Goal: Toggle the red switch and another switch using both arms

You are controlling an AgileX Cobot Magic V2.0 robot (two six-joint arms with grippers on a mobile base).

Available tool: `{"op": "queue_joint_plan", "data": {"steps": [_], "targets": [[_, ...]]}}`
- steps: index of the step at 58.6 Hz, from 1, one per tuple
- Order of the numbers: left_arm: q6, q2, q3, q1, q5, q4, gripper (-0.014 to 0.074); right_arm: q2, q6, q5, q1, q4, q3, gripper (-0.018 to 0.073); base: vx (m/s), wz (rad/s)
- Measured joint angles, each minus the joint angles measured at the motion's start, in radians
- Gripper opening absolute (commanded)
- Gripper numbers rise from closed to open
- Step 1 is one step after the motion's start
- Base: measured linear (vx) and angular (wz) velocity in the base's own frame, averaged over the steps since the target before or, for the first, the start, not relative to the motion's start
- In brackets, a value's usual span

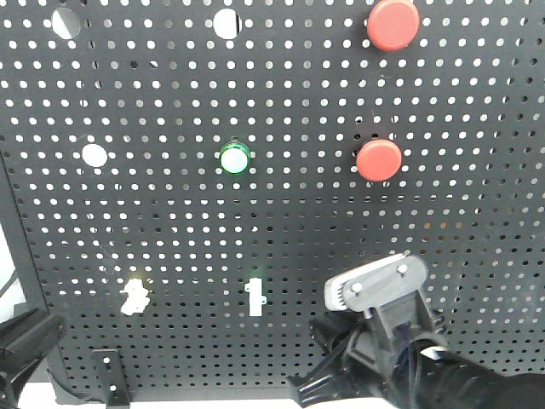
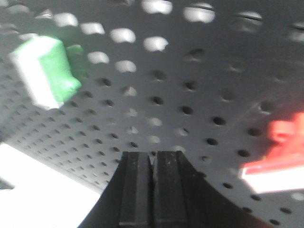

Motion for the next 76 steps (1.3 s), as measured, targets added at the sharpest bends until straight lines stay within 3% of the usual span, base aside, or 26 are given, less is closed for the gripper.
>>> {"op": "queue_joint_plan", "data": {"steps": [10, 27, 49, 76], "targets": [[0.000, 0.000, 0.000, 0.000, 0.000, 0.000, 0.0002, -0.134, -0.035, -0.017, 0.000, 0.049, 0.076, -0.0006, 0.00, 0.00], [0.000, 0.000, 0.000, 0.000, 0.000, 0.000, 0.0002, -0.476, -0.043, -0.240, -0.001, 0.091, 0.201, -0.0006, 0.00, 0.00], [0.000, 0.000, 0.000, 0.000, 0.000, 0.000, 0.0002, -0.461, -0.066, -0.303, -0.001, 0.119, 0.206, -0.0006, 0.00, 0.00], [0.000, 0.000, 0.000, 0.000, 0.000, 0.000, 0.0002, -0.461, -0.040, -0.294, -0.001, 0.321, 0.206, -0.0006, 0.00, 0.00]]}}
